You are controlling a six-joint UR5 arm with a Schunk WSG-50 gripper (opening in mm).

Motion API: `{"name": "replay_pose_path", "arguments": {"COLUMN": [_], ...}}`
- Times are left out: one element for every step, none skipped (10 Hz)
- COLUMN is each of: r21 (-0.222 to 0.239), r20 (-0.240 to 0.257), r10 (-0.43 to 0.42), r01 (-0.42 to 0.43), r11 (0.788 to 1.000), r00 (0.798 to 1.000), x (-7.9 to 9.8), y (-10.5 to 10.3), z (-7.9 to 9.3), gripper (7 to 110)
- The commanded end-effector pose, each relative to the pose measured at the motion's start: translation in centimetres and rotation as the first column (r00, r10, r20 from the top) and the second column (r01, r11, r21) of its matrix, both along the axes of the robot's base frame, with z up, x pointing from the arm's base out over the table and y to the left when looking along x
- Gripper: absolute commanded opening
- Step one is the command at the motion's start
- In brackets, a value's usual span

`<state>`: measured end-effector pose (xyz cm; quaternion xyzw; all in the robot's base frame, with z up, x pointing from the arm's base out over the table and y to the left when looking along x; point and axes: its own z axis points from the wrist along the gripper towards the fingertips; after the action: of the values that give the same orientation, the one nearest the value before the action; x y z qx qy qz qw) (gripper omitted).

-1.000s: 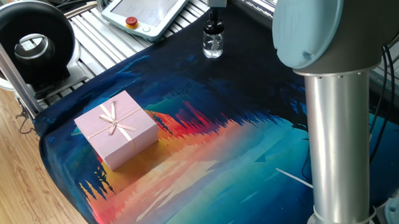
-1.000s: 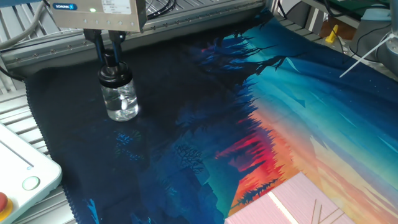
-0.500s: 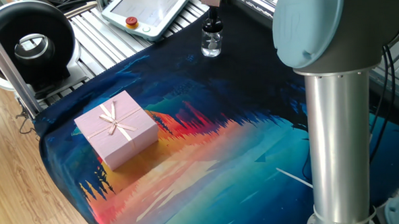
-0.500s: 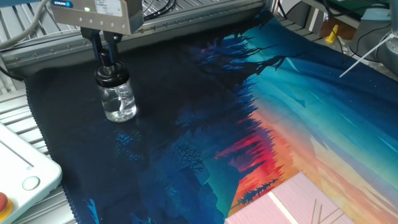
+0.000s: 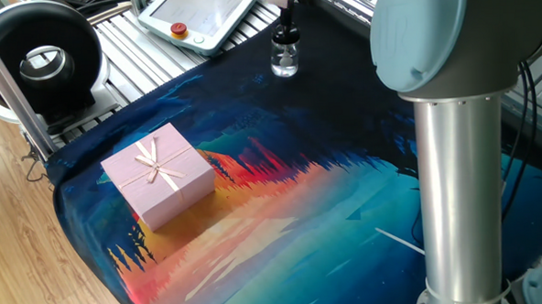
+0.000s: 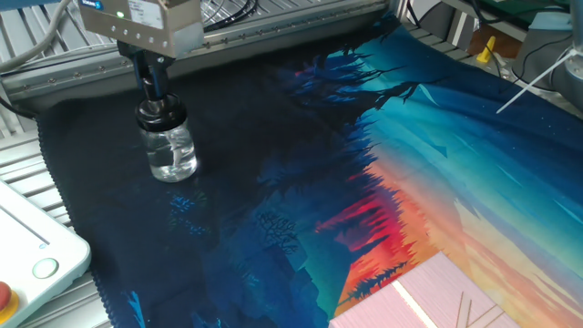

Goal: Screw the lid onto the jar

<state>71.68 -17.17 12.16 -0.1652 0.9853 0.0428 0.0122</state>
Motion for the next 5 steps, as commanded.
{"name": "replay_pose_path", "arguments": {"r21": [0.004, 0.004, 0.013, 0.009, 0.019], "r20": [0.001, -0.005, -0.009, -0.011, -0.014], "r10": [-0.151, -0.199, -0.254, -0.303, -0.333], "r01": [0.151, 0.199, 0.254, 0.303, 0.333], "r11": [0.989, 0.980, 0.967, 0.953, 0.943], "r00": [0.989, 0.980, 0.967, 0.953, 0.943], "x": [0.60, 0.64, 0.74, 0.79, 0.88], "y": [-0.17, -0.20, 0.04, 0.00, 0.24], "z": [-0.08, -0.08, -0.05, -0.05, -0.03], "gripper": [7, 7, 7, 7, 7]}}
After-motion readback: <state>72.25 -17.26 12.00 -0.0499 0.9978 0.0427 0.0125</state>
